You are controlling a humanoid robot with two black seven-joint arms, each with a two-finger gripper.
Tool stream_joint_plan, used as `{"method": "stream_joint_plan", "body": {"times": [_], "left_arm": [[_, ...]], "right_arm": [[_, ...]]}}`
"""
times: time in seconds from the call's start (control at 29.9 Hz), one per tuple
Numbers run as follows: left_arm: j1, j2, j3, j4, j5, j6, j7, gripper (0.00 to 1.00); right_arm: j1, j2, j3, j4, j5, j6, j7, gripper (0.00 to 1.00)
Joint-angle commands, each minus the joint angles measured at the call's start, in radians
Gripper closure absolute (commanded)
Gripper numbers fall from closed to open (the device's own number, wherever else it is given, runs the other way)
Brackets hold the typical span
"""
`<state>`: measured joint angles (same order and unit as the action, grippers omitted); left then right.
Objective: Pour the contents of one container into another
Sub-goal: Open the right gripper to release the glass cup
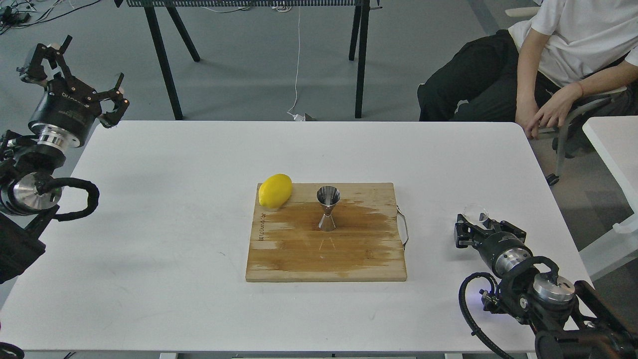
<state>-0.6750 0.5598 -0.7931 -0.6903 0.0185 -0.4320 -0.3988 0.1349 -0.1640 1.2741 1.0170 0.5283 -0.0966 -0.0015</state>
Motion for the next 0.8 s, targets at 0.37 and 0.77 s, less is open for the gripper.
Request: {"method": "stream_joint_plan", "body": {"times": [0.37,0.77], "left_arm": [[-0.001,0.000,-0.001,0.000,0.000,0.003,0.000,0.00],[-0.001,0.000,-0.001,0.000,0.000,0.003,-0.002,0.00]], "right_arm": [[-0.001,-0.005,-0.005,-0.002,-0.008,0.052,0.025,0.04],[0.002,-0.005,-0.009,-0.005,-0.008,0.064,0.014,0.60]]}}
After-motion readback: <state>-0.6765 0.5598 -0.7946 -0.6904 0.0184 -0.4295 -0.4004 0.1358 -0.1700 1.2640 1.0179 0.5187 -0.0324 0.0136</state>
